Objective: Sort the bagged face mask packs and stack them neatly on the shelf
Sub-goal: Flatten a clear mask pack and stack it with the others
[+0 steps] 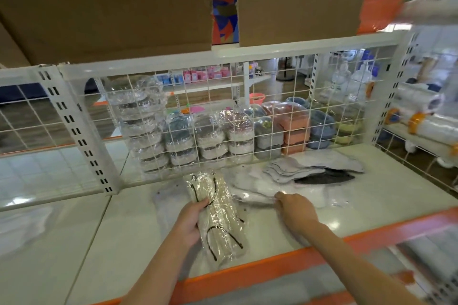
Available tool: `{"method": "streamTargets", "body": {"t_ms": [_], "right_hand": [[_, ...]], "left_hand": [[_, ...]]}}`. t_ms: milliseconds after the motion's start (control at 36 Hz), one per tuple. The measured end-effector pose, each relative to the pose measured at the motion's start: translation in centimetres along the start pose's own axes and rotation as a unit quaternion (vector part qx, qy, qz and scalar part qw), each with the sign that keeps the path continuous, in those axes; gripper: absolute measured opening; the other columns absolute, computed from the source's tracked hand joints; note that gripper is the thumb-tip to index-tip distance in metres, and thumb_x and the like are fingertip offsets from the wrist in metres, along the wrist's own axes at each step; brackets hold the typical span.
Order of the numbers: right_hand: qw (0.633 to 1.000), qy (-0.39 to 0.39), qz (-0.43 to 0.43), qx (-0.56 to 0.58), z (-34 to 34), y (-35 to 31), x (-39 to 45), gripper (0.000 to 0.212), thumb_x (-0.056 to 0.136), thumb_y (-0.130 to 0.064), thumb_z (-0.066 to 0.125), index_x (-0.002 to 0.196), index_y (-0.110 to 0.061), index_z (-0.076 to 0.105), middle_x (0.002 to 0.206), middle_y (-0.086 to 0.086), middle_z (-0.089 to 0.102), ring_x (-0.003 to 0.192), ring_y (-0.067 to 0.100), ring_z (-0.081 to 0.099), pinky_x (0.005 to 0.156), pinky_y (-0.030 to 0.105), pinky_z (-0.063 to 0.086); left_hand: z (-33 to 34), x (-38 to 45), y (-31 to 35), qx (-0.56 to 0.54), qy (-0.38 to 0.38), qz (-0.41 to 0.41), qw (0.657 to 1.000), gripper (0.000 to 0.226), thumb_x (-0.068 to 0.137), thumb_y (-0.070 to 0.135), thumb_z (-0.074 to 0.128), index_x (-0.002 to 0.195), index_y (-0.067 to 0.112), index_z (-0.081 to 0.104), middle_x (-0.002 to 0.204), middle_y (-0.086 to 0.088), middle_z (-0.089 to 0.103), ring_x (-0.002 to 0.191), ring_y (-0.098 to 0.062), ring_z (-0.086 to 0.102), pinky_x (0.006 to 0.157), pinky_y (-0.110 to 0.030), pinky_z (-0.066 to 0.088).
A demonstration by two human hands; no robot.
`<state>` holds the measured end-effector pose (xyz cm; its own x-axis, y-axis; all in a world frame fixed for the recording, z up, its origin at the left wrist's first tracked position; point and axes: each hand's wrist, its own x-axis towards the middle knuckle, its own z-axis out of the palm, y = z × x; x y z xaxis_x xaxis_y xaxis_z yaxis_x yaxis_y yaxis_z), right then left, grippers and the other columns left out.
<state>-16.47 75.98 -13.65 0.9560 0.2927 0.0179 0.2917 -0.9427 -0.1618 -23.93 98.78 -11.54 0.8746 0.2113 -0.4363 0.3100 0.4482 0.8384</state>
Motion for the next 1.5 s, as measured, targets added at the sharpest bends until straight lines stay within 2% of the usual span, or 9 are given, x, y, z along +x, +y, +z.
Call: {"method": "streamTargets", "body": {"t_ms": [139, 222, 333, 528, 806, 972, 1167, 1306, 1500], "right_hand": [[0.954, -0.175, -0.094, 0.226, -0.2, -2.7, -1.0, 0.048, 0.094, -0.052, 0.044, 0.134, -0.028, 0.049, 0.136, -0.006, 0.053, 0.118, 0.012, 0.052, 0.100, 0.028, 0.039], [0.936, -0.122, -0.097, 0.316, -1.1, -2.4, -0.7, 0.041, 0.094, -0.040, 0.051, 0.131, -0.022, 0.053, 0.139, -0.008, 0.049, 0.125, 0.010, 0.046, 0.107, 0.024, 0.033], [0.981, -0.019, -0.050, 0.187, -0.9, 0.5, 2.1, 0.039, 0.095, -0.032, 0.050, 0.132, -0.019, 0.049, 0.144, 0.000, 0.041, 0.135, 0.019, 0.031, 0.111, 0.028, 0.021], [0.985, -0.098, 0.079, 0.115, -0.4, 4.9, 4.6, 0.083, 0.087, -0.049, 0.057, 0.150, -0.027, 0.009, 0.159, 0.008, -0.004, 0.144, 0.034, 0.011, 0.115, 0.045, 0.021], [0.992, -0.088, -0.042, 0.076, 0.4, 0.1, 3.1, 0.052, 0.091, -0.047, 0.050, 0.138, -0.028, 0.043, 0.138, 0.004, 0.038, 0.125, 0.024, 0.037, 0.106, 0.035, 0.033], [0.986, -0.136, -0.095, -0.019, 1.3, -3.6, 1.5, 0.094, 0.075, -0.077, 0.045, 0.150, -0.032, 0.007, 0.157, 0.004, 0.005, 0.142, 0.035, 0.010, 0.112, 0.055, 0.014], [0.996, 0.008, -0.011, 0.086, -1.0, -2.2, 4.3, 0.028, 0.099, -0.026, 0.036, 0.118, -0.014, 0.052, 0.111, 0.009, 0.063, 0.095, 0.026, 0.061, 0.082, 0.038, 0.052], [0.961, 0.113, 0.034, 0.251, -4.6, -0.4, 5.2, 0.027, 0.101, -0.025, 0.035, 0.122, -0.009, 0.043, 0.092, 0.011, 0.059, 0.073, 0.025, 0.053, 0.058, 0.029, 0.039], [0.988, 0.052, -0.130, 0.071, -4.2, -4.1, 3.1, 0.060, 0.091, -0.062, 0.030, 0.135, -0.023, 0.044, 0.142, 0.001, 0.041, 0.129, 0.021, 0.038, 0.109, 0.043, 0.029]], "left_hand": [[0.9, 0.6, -0.1, -0.010, -0.004, -0.002, 1.000, 0.015, 0.093, 0.006, 0.053, 0.103, -0.002, 0.061, 0.077, -0.014, 0.072, 0.066, -0.024, 0.070, 0.059, -0.034, 0.055], [1.4, 0.7, 0.0, -0.008, -0.004, -0.006, 1.000, 0.013, 0.093, 0.006, 0.054, 0.097, -0.002, 0.062, 0.068, -0.012, 0.071, 0.057, -0.022, 0.069, 0.065, -0.036, 0.052], [1.5, 0.7, 0.3, -0.010, 0.002, -0.003, 1.000, 0.016, 0.092, 0.005, 0.054, 0.103, -0.004, 0.061, 0.071, -0.014, 0.071, 0.062, -0.024, 0.069, 0.069, -0.038, 0.051], [0.8, 0.5, 0.8, -0.014, 0.021, -0.004, 1.000, 0.019, 0.093, 0.006, 0.053, 0.107, -0.004, 0.061, 0.072, -0.013, 0.072, 0.061, -0.024, 0.069, 0.063, -0.036, 0.052], [-3.1, 0.4, 0.9, -0.037, 0.062, 0.009, 0.997, 0.014, 0.093, 0.005, 0.051, 0.099, -0.002, 0.061, 0.068, -0.014, 0.071, 0.056, -0.023, 0.069, 0.067, -0.040, 0.049], [-2.9, 0.4, 0.4, -0.023, 0.083, 0.011, 0.996, 0.014, 0.092, 0.003, 0.052, 0.100, -0.004, 0.061, 0.068, -0.014, 0.070, 0.062, -0.025, 0.067, 0.063, -0.035, 0.053], [-3.5, -0.3, 0.6, -0.019, 0.088, 0.023, 0.996, 0.011, 0.092, 0.002, 0.052, 0.096, -0.003, 0.061, 0.064, -0.012, 0.070, 0.053, -0.021, 0.067, 0.060, -0.033, 0.052], [-4.8, -0.4, 1.0, -0.046, 0.084, 0.026, 0.995, 0.015, 0.094, 0.004, 0.049, 0.101, -0.004, 0.060, 0.068, -0.013, 0.071, 0.056, -0.022, 0.068, 0.060, -0.034, 0.054], [-5.0, 0.1, 1.3, -0.074, 0.081, 0.025, 0.994, 0.021, 0.094, 0.004, 0.048, 0.111, -0.002, 0.058, 0.077, -0.015, 0.071, 0.077, -0.029, 0.064, 0.074, -0.042, 0.050]]}}
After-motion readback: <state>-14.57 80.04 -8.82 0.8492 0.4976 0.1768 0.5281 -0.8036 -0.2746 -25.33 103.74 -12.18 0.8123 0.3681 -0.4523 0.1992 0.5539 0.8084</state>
